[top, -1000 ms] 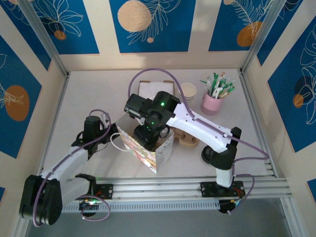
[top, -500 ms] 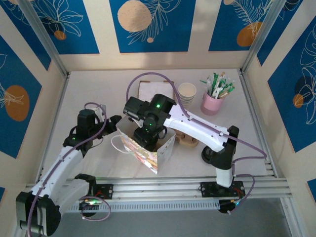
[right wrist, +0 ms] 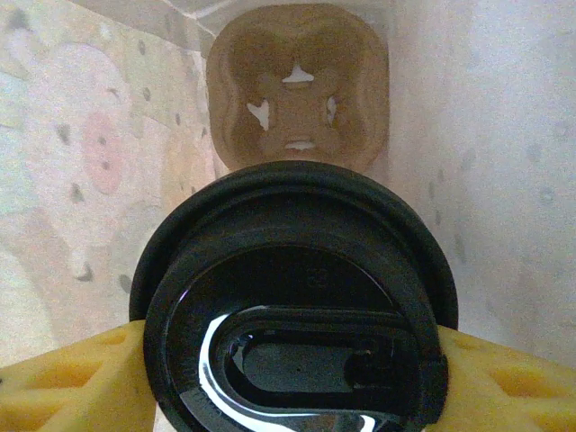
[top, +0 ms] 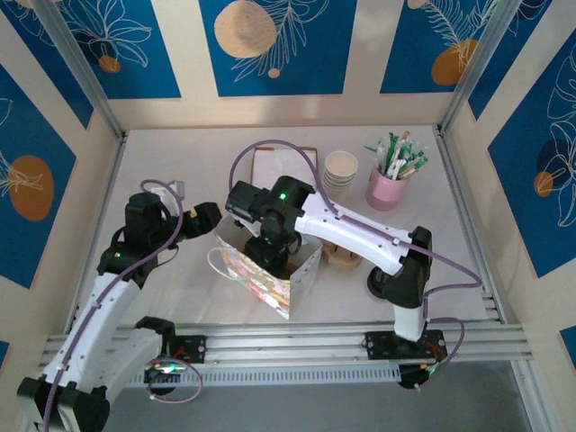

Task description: Pack the takeout coffee

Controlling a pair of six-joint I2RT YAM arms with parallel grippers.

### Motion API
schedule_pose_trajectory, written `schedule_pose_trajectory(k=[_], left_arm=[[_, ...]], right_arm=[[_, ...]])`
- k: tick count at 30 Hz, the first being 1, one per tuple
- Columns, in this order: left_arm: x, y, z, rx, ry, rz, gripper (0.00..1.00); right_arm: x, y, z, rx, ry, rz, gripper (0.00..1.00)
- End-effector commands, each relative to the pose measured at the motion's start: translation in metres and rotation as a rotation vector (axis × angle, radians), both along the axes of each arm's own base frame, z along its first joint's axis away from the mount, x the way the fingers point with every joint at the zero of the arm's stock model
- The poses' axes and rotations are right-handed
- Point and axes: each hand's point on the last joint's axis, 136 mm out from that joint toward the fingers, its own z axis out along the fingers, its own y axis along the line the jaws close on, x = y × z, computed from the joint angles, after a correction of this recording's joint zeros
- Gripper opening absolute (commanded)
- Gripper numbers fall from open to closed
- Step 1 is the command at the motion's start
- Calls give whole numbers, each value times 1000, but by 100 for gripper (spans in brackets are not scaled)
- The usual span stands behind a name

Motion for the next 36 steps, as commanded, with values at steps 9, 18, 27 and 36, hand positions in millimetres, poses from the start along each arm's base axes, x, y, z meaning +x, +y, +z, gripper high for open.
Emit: schedule_pose_trajectory(k=[9,18,27,36], left_arm=[[-13,0,53,-35,-63,-54,86],[-40,-33,92,-124,-133,-318,77],[-46,-40,63,-84,-43,-415,71],[-49,-45,53,-84,-9,-472,66]], right_arm=[[-8,-7,2,58,12,26,67],[-8,-10,0,74,-3,28,67],[-10,-8,0,79,-17,37,67],[-11,-10,-2,75,-25,41,67]])
